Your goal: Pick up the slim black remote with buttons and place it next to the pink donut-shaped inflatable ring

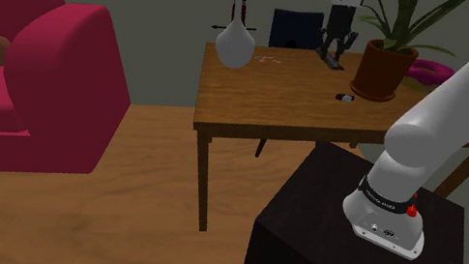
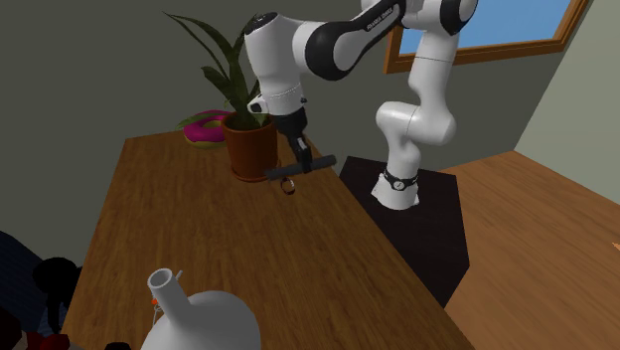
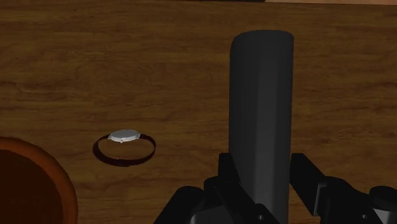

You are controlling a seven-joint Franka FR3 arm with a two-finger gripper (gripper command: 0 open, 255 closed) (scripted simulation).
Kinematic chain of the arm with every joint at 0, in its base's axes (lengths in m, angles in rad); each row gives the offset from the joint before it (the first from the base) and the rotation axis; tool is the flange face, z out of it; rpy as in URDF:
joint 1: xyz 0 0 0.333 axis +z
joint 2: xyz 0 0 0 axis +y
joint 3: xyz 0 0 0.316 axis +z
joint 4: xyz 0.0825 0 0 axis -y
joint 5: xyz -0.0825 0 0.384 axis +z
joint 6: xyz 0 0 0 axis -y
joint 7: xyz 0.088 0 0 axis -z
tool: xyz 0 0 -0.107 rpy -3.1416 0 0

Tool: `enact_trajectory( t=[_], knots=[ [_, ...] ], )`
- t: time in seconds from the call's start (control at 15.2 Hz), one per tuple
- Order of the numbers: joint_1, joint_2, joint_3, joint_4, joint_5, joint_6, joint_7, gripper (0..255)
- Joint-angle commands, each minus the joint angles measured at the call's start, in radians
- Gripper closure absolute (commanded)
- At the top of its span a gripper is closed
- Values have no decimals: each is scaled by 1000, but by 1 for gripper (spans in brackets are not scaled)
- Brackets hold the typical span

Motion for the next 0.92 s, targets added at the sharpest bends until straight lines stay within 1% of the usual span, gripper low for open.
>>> enact_trajectory(
  t=[0.0,0.46,0.86],
  knots=[
    [-21,-13,-26,-14,-21,0,-41,255],
    [-98,-26,-131,-10,-89,-14,-199,255],
    [-158,10,-229,36,-128,-19,-351,255]
  ],
)
